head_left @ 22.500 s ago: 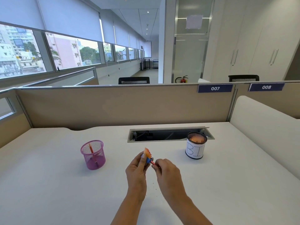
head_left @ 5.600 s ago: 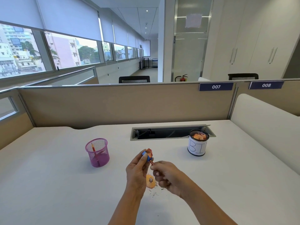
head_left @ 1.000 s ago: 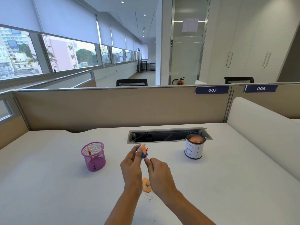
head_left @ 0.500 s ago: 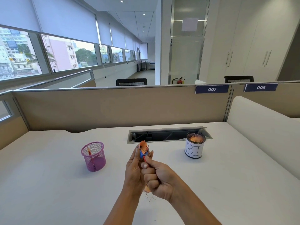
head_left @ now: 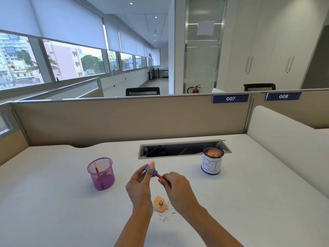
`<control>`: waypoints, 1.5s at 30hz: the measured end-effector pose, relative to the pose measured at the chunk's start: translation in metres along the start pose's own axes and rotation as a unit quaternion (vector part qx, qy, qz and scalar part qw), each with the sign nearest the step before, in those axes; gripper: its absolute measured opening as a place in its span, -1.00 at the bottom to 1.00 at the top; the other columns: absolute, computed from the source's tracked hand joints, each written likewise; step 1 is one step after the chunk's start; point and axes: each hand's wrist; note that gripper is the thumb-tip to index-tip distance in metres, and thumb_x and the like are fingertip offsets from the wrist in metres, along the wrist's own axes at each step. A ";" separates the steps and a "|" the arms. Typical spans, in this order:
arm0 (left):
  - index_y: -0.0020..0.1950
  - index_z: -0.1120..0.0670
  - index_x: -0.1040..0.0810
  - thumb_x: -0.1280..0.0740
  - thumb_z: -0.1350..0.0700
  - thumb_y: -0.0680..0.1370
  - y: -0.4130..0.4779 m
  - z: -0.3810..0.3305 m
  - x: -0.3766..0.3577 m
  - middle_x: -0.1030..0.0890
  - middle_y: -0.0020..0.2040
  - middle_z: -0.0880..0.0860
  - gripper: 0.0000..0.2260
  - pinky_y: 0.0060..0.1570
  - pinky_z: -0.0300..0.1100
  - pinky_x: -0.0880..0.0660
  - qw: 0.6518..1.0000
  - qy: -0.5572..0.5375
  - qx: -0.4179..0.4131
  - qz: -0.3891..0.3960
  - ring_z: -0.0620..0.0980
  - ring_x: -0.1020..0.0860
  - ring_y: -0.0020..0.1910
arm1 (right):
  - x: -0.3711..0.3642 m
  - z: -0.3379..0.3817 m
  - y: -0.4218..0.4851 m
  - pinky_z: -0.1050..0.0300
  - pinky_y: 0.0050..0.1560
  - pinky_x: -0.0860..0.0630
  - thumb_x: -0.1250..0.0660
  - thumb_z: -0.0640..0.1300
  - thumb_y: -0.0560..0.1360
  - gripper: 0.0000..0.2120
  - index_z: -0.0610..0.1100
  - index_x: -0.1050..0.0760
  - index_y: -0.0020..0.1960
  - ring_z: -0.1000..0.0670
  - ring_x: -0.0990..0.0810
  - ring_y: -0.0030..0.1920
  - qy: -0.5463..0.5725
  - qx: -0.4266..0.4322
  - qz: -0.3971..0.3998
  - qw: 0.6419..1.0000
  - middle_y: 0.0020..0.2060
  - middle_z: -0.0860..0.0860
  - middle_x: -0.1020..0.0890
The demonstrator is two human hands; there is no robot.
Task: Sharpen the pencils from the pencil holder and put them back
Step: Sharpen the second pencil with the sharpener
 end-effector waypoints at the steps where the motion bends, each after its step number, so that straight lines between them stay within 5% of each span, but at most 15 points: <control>1: -0.09 0.05 -0.58 -0.42 0.13 0.39 -0.003 0.000 -0.002 -0.66 -0.18 0.03 -0.88 0.03 -0.18 -0.45 0.999 0.026 -0.016 -0.026 0.04 -0.59 -0.07 | -0.003 -0.003 0.001 0.40 -0.32 -0.23 -0.18 -0.02 0.58 -0.74 -0.15 -0.54 0.08 0.08 -0.38 -0.24 -0.070 0.050 -0.043 0.995 -0.17 -0.03 -0.57; 4: -0.06 0.06 -0.56 -0.41 0.10 0.41 -0.012 -0.002 -0.009 -0.61 -0.15 0.03 -0.86 -0.10 -0.28 -0.42 0.994 0.068 -0.043 -0.081 -0.05 -0.56 -0.15 | -0.011 -0.004 -0.002 0.42 -0.52 -0.07 -0.57 -0.06 0.25 -0.80 -0.06 -0.56 -0.28 0.11 -0.21 -0.48 -0.212 0.097 -0.067 0.970 -0.50 0.05 -0.53; 8: -0.08 0.04 -0.55 -0.36 0.11 0.45 -0.013 -0.002 -0.011 -0.60 -0.20 0.00 -0.93 -0.15 -0.37 -0.41 0.994 0.072 -0.053 -0.058 -0.12 -0.55 -0.20 | -0.020 -0.004 -0.002 0.44 -0.45 0.30 -0.63 0.03 0.05 -0.66 -0.03 -0.50 -0.39 0.07 -0.10 -0.58 -0.233 0.089 -0.044 0.967 -0.64 0.06 -0.47; 10: -0.08 0.05 -0.57 -0.34 0.10 0.47 -0.011 -0.001 -0.009 -0.60 -0.25 -0.07 -0.93 -0.18 -0.38 -0.41 0.995 0.073 -0.057 -0.035 -0.14 -0.55 -0.20 | -0.012 0.001 -0.006 0.42 -0.51 0.19 -0.50 0.02 0.31 -0.77 -0.09 -0.53 -0.22 0.07 -0.21 -0.53 -0.220 0.078 -0.052 0.971 -0.48 0.04 -0.59; 12: -0.14 0.00 -0.59 -0.34 0.10 0.47 -0.008 0.000 -0.007 -0.60 -0.26 -0.09 -0.96 -0.18 -0.34 -0.43 0.996 0.068 -0.059 -0.014 -0.10 -0.57 -0.18 | -0.017 -0.003 -0.002 0.37 -0.49 -0.04 -0.11 0.02 0.60 -0.75 -0.13 -0.45 0.05 0.05 -0.32 -0.41 -0.160 0.045 -0.050 0.985 -0.22 -0.03 -0.59; 14: -0.18 -0.06 -0.57 -0.33 0.13 0.48 -0.006 0.000 -0.006 -0.61 -0.24 -0.10 -0.91 -0.19 -0.33 -0.42 0.997 0.052 -0.060 0.007 -0.08 -0.57 -0.15 | -0.016 -0.002 -0.001 0.34 -0.45 -0.13 0.04 0.05 0.63 -0.69 -0.11 -0.39 0.02 0.10 -0.29 -0.43 -0.104 0.025 -0.027 0.994 -0.27 0.02 -0.47; 20: -0.03 0.01 -0.60 -0.31 0.17 0.49 -0.001 -0.002 -0.005 -0.66 -0.18 -0.06 -0.87 -0.06 -0.29 -0.51 0.997 -0.007 -0.026 0.067 -0.03 -0.60 -0.06 | -0.006 0.007 0.004 0.34 -0.45 -0.18 -0.03 0.03 0.62 -0.66 -0.08 -0.33 -0.27 0.12 -0.28 -0.45 0.040 -0.058 0.014 0.997 -0.45 0.09 -0.33; 24: -0.03 0.03 -0.58 -0.25 0.22 0.51 0.000 -0.007 -0.005 -0.69 -0.29 -0.13 -0.84 -0.16 -0.39 -0.56 0.993 -0.060 0.002 0.103 -0.10 -0.64 -0.18 | 0.004 0.013 0.005 0.32 -0.43 -0.21 -0.07 0.02 0.62 -0.59 -0.05 -0.28 -0.38 0.11 -0.26 -0.45 0.165 -0.119 0.065 0.977 -0.46 0.04 -0.33; 33: -0.08 0.14 -0.58 -0.17 0.24 0.55 0.004 -0.006 -0.003 -0.69 -0.33 -0.01 -0.81 -0.26 -0.35 -0.58 0.980 -0.109 0.060 0.156 -0.13 -0.64 -0.32 | 0.022 0.017 0.000 0.39 -0.69 -0.04 -0.11 0.03 0.61 -0.61 -0.12 -0.30 -0.34 0.18 -0.10 -0.67 0.522 -0.301 0.199 0.773 -0.64 0.10 -0.21; 38: -0.22 0.11 -0.67 -0.18 0.15 0.54 0.004 -0.008 -0.005 -0.67 -0.34 0.08 -0.72 -0.23 -0.24 -0.60 0.966 -0.160 0.101 0.173 -0.04 -0.66 -0.25 | 0.030 0.024 -0.001 0.40 -0.79 -0.10 -0.10 0.00 0.61 -0.57 -0.17 -0.33 -0.38 0.18 -0.16 -0.75 0.667 -0.329 0.227 0.629 -0.68 0.07 -0.25; 42: -0.07 0.14 -0.59 -0.15 0.11 0.56 0.003 -0.007 -0.009 -0.66 -0.35 0.08 -0.76 -0.29 -0.28 -0.60 0.956 -0.187 0.126 0.187 -0.05 -0.67 -0.25 | 0.027 0.022 0.001 0.39 -0.81 -0.12 -0.09 -0.04 0.61 -0.53 -0.23 -0.41 -0.40 0.18 -0.09 -0.69 0.754 -0.323 0.238 0.520 -0.66 0.02 -0.27; 45: -0.08 0.12 -0.61 -0.22 0.09 0.48 0.006 -0.005 -0.006 -0.67 -0.30 0.08 -0.80 -0.19 -0.22 -0.59 0.961 -0.173 0.111 0.185 -0.04 -0.66 -0.23 | 0.029 0.016 0.003 0.41 -0.76 -0.16 -0.11 -0.07 0.60 -0.60 -0.26 -0.48 -0.29 0.16 -0.20 -0.70 0.741 -0.312 0.256 0.537 -0.62 0.03 -0.28</control>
Point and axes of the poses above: each hand's wrist, its own y-axis towards the middle knuckle, its own x-axis out of the back of the hand, z = x × y
